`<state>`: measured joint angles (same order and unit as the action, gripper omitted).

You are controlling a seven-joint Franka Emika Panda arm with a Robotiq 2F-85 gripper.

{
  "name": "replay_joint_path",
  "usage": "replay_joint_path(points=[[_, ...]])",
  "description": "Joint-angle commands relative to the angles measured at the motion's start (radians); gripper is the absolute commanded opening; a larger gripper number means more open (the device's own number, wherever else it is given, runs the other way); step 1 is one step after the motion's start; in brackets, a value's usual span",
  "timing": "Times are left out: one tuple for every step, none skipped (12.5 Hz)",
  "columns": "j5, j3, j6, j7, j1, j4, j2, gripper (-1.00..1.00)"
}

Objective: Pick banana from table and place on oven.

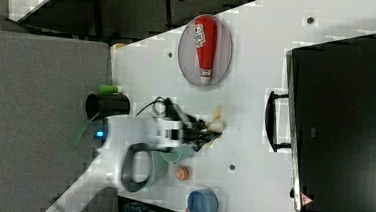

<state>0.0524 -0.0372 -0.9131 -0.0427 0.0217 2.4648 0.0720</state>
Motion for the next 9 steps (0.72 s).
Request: replay_joint_path(points=[[-0.01,0.007,0.269,-0.008,-0.014,-0.135,-0.232,-0.47],[-0.011,0.009,0.388,-0.008,-0.016,-0.192,-0.282,-0.47],[-0.011,0.012,0.501,-0.008,-0.016,-0.254,-0.32,-0.47],[-0.011,0.015,0.596,-0.008,-0.016,-0.315,-0.345,-0.47],[-0.011,0.016,0.674,-0.008,-0.016,-0.373,-0.355,-0.47],[-0.01,0.014,0.728,-0.008,-0.014,-0.425,-0.352,-0.47],[-0.01,0.007,0.748,-0.008,-0.009,-0.466,-0.339,-0.47],[-0.007,-0.009,0.749,-0.006,-0.002,-0.495,-0.32,-0.47],[-0.007,-0.034,0.747,0.003,0.005,-0.515,-0.296,-0.47]])
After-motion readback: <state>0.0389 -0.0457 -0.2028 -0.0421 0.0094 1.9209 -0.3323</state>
